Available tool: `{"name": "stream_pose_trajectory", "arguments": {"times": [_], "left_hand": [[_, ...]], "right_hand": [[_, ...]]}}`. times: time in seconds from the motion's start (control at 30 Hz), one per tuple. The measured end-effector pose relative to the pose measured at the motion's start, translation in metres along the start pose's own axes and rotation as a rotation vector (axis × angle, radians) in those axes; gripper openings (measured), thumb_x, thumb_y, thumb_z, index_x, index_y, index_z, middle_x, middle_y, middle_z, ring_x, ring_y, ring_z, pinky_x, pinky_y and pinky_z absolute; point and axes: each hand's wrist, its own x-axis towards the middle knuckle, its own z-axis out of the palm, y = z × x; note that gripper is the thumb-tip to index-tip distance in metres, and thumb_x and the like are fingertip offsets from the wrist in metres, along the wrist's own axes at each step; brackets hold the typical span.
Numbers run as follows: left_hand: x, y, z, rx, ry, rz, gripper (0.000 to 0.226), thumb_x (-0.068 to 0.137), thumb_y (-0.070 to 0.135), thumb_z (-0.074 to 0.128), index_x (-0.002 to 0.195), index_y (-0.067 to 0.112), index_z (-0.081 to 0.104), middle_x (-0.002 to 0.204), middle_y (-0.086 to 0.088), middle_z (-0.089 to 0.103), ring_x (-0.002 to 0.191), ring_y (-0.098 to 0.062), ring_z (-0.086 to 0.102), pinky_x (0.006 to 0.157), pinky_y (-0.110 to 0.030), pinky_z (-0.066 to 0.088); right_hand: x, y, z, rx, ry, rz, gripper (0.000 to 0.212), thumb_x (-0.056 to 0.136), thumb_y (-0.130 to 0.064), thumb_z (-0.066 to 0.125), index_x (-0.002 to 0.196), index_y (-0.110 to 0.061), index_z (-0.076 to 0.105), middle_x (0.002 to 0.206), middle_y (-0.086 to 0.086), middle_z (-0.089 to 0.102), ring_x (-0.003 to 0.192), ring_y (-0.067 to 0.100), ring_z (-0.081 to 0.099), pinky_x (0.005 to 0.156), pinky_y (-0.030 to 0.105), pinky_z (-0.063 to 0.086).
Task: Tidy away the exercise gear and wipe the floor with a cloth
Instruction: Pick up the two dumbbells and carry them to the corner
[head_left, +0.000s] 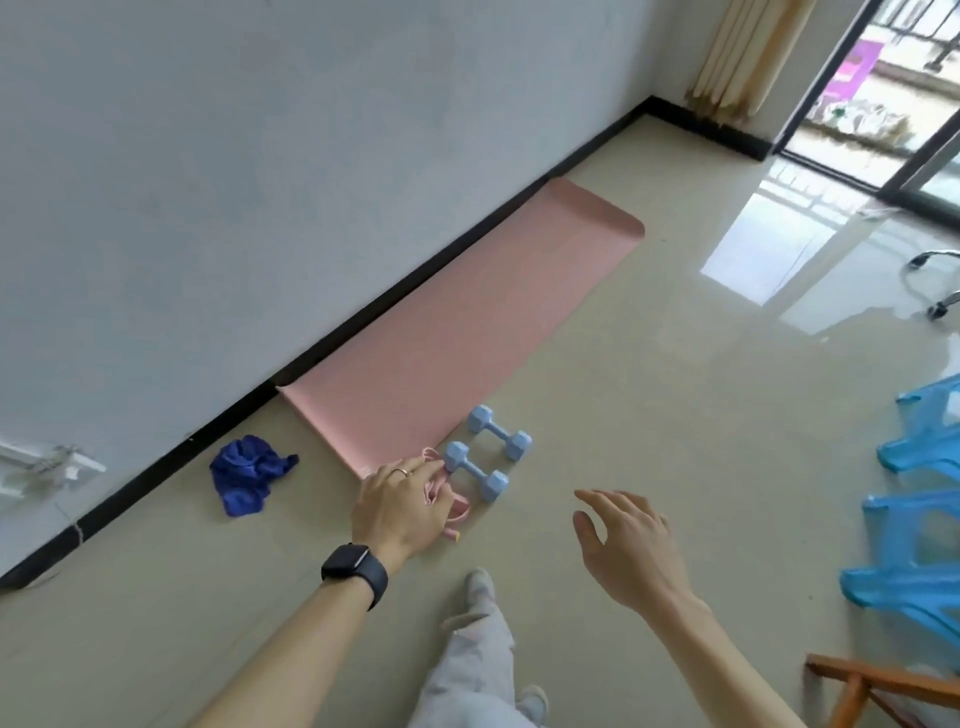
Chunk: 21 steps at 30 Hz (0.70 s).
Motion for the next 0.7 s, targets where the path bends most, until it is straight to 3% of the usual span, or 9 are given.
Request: {"name": "stream_pose_trajectory", "arguments": {"times": [0.17, 0.33, 0.47, 0.57, 0.7], "left_hand": [[0.091, 0.008, 0.026, -0.04, -0.026, -0.107, 0.041, 0.093, 0.044, 0.052, 0.131, 0.034, 0.063, 0.139, 0.008, 0.059, 0.128, -0.02, 0.052, 0.106, -0.034, 0.039], [0.173, 0.02, 0.04, -0.1, -0.069, -0.265, 0.037, 0.094, 0.043, 0.049, 0.126, 0.033, 0.065, 0.122, 0.013, 0.067, 0.111, -0.02, 0.059, 0.089, -0.03, 0.045], [0.23, 0.034, 0.059, -0.138, -0.156, -0.401, 0.045, 0.089, 0.051, 0.037, 0.121, 0.039, 0.065, 0.12, 0.017, 0.068, 0.113, -0.018, 0.055, 0.098, -0.036, 0.043], [0.267, 0.045, 0.08, -0.166, -0.203, -0.459, 0.044, 0.093, 0.048, 0.041, 0.129, 0.035, 0.062, 0.122, 0.015, 0.068, 0.123, -0.017, 0.052, 0.105, -0.036, 0.038], [0.301, 0.046, 0.125, -0.2, -0.214, -0.562, 0.056, 0.085, 0.052, 0.033, 0.125, 0.03, 0.066, 0.119, 0.012, 0.07, 0.121, -0.018, 0.057, 0.098, -0.034, 0.043]], "right_hand": [[0.119, 0.011, -0.008, -0.053, -0.097, -0.061, 0.043, 0.103, -0.049, 0.035, 0.144, -0.043, 0.046, 0.145, -0.025, 0.05, 0.143, 0.007, 0.032, 0.113, 0.028, 0.027], [0.218, 0.013, -0.014, -0.082, -0.257, -0.087, 0.044, 0.103, -0.047, 0.035, 0.145, -0.041, 0.046, 0.146, -0.022, 0.05, 0.143, 0.008, 0.032, 0.113, 0.029, 0.028], [0.297, 0.015, -0.01, -0.119, -0.38, -0.123, 0.044, 0.103, -0.046, 0.036, 0.144, -0.038, 0.048, 0.146, -0.018, 0.052, 0.142, 0.011, 0.034, 0.113, 0.032, 0.031], [0.355, 0.017, 0.005, -0.154, -0.454, -0.163, 0.044, 0.103, -0.045, 0.037, 0.144, -0.038, 0.049, 0.147, -0.017, 0.051, 0.142, 0.012, 0.034, 0.113, 0.032, 0.03], [0.435, 0.019, 0.043, -0.189, -0.553, -0.226, 0.044, 0.102, -0.041, 0.036, 0.142, -0.038, 0.051, 0.147, -0.017, 0.051, 0.143, 0.013, 0.032, 0.115, 0.033, 0.03]]}}
